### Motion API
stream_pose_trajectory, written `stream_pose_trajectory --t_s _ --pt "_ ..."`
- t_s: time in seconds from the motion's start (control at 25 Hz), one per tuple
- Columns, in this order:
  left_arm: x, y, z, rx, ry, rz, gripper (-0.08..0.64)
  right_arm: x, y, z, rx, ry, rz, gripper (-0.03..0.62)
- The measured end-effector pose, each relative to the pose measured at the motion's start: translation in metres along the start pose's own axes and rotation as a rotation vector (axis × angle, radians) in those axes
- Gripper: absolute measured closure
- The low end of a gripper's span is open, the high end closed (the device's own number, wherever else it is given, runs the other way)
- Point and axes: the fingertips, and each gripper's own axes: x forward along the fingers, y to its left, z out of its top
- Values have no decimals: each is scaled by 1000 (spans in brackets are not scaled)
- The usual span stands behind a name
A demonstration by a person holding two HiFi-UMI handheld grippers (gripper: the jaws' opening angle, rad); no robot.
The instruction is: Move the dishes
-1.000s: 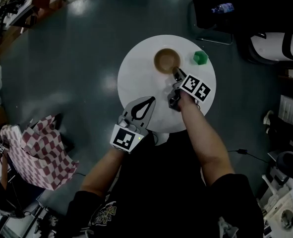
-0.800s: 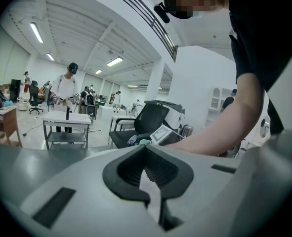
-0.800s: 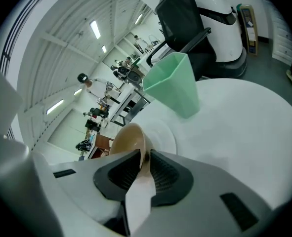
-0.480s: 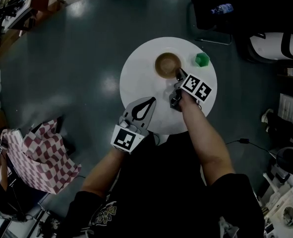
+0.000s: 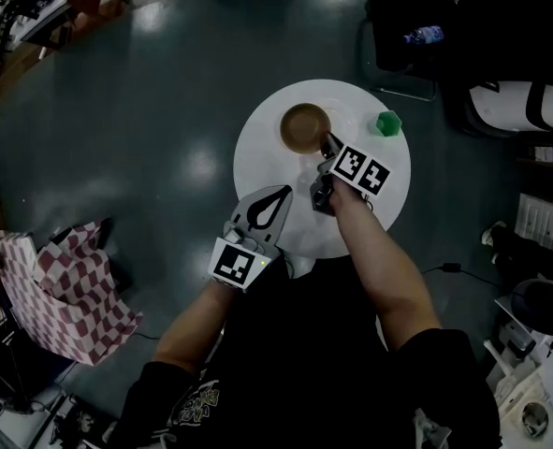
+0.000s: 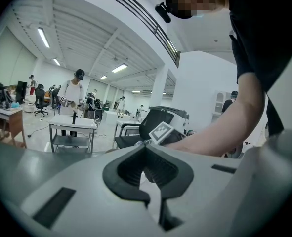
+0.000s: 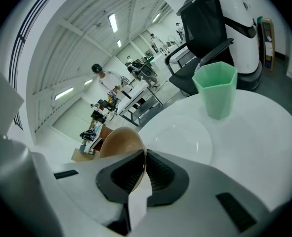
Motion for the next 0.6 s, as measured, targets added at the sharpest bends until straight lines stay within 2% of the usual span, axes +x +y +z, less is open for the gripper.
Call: stream_pose_trajectory --t_s 0.32,0.6 --pt "-32 28 -5 -11 5 59 554 29 38 -34 -46 56 26 558" --pt "-49 45 -9 -15 14 84 554 50 43 -51 -55 85 -15 558"
